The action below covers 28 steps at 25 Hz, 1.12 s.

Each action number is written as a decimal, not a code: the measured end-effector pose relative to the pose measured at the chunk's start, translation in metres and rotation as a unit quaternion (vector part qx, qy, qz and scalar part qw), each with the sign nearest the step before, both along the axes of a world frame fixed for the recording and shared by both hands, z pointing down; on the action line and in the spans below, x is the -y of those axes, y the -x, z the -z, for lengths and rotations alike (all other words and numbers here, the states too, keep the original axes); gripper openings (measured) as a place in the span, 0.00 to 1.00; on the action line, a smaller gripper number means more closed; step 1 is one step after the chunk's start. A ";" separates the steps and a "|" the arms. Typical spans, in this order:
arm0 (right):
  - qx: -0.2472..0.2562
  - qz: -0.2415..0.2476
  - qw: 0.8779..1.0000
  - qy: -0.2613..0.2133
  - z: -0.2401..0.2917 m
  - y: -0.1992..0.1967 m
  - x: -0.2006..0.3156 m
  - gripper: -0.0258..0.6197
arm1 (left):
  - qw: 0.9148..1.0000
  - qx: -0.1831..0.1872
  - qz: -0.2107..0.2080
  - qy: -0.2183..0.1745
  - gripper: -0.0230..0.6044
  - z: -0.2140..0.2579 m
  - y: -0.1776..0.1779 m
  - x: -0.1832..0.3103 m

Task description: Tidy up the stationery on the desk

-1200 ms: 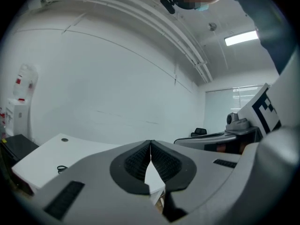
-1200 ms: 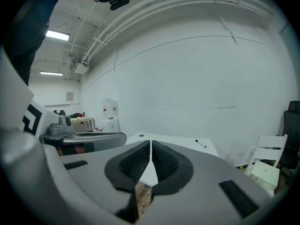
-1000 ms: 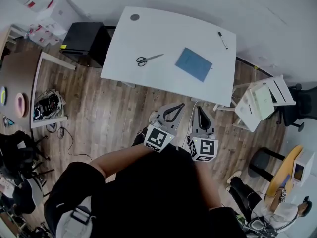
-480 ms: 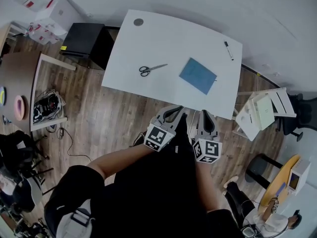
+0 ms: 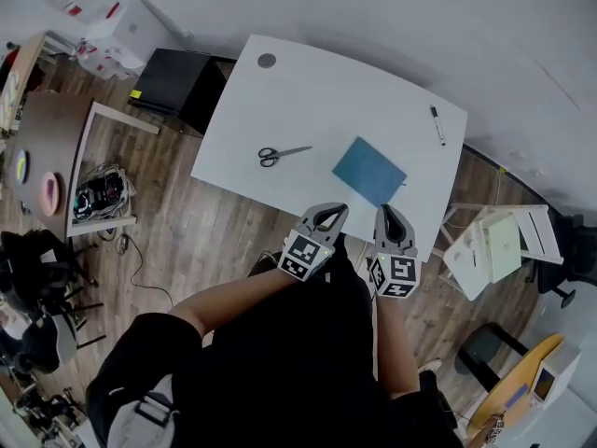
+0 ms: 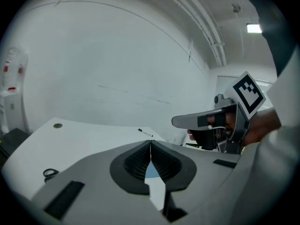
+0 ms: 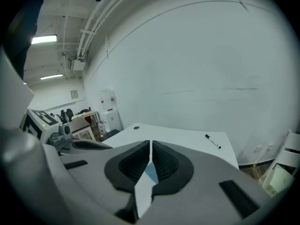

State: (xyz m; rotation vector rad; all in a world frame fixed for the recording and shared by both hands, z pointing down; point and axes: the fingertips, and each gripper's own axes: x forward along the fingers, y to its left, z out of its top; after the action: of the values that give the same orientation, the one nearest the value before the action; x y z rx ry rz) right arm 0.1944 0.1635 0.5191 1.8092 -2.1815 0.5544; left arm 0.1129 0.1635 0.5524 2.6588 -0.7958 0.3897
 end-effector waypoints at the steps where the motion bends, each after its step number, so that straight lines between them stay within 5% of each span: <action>1: 0.000 0.005 1.000 0.005 -0.007 -0.007 0.007 0.09 | 1.000 0.001 0.001 0.009 0.06 -0.007 -0.006 0.005; 6: -0.003 0.044 0.999 0.030 -0.039 -0.041 0.038 0.09 | 0.999 0.036 0.011 0.035 0.06 -0.043 -0.026 0.031; 14: -0.061 0.109 0.988 0.092 -0.117 -0.104 0.085 0.10 | 0.986 0.068 0.042 0.147 0.06 -0.117 -0.042 0.036; 18: -0.057 0.161 0.975 0.144 -0.165 -0.115 0.101 0.25 | 0.976 0.084 0.045 0.198 0.16 -0.150 -0.052 0.029; 28: -0.039 0.275 0.932 0.232 -0.237 -0.099 0.107 0.28 | 0.942 0.093 0.092 0.309 0.32 -0.210 -0.063 0.031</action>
State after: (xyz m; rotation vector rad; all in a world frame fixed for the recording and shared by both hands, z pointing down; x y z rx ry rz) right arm 0.2929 0.0567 0.7558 0.9128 -2.1310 0.7604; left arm 0.1757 0.1321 0.7623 1.9675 -0.8054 0.7145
